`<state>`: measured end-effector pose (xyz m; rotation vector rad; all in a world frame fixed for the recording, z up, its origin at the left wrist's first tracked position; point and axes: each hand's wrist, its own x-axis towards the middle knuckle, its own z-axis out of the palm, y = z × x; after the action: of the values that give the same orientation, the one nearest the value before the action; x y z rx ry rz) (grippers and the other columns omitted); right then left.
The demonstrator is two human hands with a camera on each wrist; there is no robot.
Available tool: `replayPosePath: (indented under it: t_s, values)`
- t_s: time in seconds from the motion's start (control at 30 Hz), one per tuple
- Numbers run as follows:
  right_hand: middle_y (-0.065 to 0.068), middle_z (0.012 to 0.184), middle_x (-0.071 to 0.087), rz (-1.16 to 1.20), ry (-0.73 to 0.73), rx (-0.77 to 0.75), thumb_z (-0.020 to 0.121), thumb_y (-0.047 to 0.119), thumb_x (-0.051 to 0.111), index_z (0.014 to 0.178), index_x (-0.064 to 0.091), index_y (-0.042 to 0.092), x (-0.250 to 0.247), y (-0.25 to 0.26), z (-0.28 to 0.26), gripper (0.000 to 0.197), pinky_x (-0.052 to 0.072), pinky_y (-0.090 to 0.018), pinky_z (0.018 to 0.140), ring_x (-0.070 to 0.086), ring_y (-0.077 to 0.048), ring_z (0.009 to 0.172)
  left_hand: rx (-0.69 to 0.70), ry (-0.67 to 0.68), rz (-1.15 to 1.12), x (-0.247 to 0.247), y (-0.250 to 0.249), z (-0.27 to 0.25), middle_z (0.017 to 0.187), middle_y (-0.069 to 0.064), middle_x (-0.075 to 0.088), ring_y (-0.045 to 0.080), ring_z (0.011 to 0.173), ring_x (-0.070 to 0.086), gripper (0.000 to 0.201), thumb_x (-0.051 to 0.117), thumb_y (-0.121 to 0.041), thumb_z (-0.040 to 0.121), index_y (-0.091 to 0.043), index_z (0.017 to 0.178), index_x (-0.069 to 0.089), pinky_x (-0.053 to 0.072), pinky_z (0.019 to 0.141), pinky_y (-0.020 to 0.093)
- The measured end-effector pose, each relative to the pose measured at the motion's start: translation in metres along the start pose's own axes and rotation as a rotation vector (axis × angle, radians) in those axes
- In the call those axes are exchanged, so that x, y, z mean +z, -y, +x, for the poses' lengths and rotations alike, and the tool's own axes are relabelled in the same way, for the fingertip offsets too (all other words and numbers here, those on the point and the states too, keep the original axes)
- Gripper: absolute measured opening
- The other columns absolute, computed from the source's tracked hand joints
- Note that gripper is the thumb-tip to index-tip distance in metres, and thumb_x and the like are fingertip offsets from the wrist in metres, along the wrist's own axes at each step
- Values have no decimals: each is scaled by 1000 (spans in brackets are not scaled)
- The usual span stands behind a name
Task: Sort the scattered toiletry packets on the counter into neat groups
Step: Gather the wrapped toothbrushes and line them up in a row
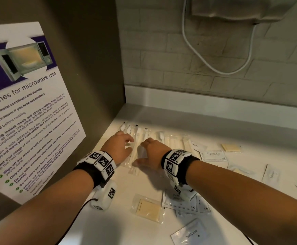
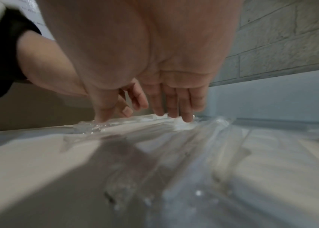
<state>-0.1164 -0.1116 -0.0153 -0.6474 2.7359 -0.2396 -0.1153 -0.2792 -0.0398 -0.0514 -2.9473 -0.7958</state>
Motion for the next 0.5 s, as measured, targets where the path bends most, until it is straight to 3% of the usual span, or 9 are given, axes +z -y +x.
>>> replayPosePath:
  t_s: [0.07,0.17,0.37,0.5]
  values:
    - [-7,132,49,-21,1,-4,77,67,60,137,45,14,-1,-1,-1,82,46,-41,96,50,-27,120,76,75,75,-1,1,0,125,-8,56,11,110,50,31,68,-23,86,-26,117,66,39,91,22]
    - [-7,135,48,-99,56,-21,76,66,62,140,42,15,0,-1,-5,85,43,-40,99,49,-27,122,83,212,298,-2,5,-1,136,-13,55,17,129,38,44,61,-42,88,-35,131,57,29,105,33]
    - [-5,141,46,-87,39,-17,79,61,62,143,37,16,1,2,-6,83,36,-39,105,46,-27,127,42,257,353,-3,12,4,133,-12,57,18,132,36,48,57,-52,85,-42,132,53,23,104,35]
    - [-6,142,47,-106,1,-9,81,66,55,141,41,16,-4,-4,-9,79,32,-42,109,44,-27,129,77,192,265,-2,12,5,132,-15,57,15,132,35,50,58,-60,78,-44,126,58,21,105,35]
